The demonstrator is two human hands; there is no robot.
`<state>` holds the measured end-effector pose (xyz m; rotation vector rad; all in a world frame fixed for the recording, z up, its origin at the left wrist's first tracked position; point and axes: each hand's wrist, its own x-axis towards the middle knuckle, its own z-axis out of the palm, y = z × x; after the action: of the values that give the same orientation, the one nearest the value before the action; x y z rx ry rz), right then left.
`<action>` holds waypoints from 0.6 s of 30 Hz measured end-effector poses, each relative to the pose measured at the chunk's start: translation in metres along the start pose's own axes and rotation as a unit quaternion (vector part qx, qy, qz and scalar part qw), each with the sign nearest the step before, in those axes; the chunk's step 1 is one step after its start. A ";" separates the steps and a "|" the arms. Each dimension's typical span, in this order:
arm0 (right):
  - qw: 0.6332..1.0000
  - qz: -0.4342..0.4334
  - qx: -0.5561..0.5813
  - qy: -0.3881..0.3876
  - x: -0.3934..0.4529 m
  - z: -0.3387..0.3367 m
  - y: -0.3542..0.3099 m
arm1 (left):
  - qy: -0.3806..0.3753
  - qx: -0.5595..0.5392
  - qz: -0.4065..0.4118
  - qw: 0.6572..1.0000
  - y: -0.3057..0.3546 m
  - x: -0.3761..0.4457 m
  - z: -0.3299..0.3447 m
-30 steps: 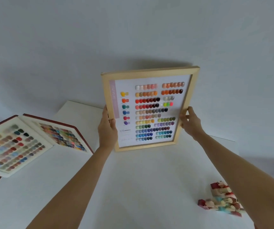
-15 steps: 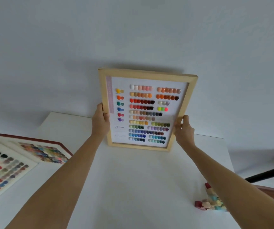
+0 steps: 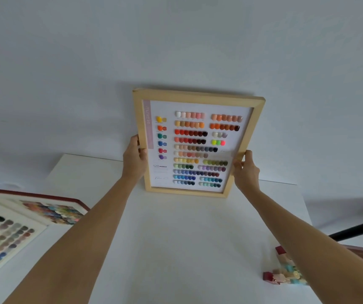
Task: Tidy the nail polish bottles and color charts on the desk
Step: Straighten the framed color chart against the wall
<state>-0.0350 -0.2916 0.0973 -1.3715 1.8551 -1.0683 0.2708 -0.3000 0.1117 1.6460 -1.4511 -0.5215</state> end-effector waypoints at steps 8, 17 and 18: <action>1.000 -0.003 0.002 0.004 -0.004 0.001 0.004 | -0.001 -0.006 -0.001 1.000 -0.001 -0.004 0.000; 1.000 -0.008 -0.012 -0.008 -0.008 -0.005 0.003 | 0.004 -0.007 -0.013 1.000 0.002 -0.009 0.001; 1.000 -0.010 -0.014 -0.010 -0.009 -0.006 0.003 | 0.007 -0.011 -0.015 1.000 0.003 -0.010 0.001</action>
<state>-0.0390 -0.2812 0.0982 -1.4135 1.8521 -1.0388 0.2662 -0.2907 0.1115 1.6520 -1.4083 -0.5405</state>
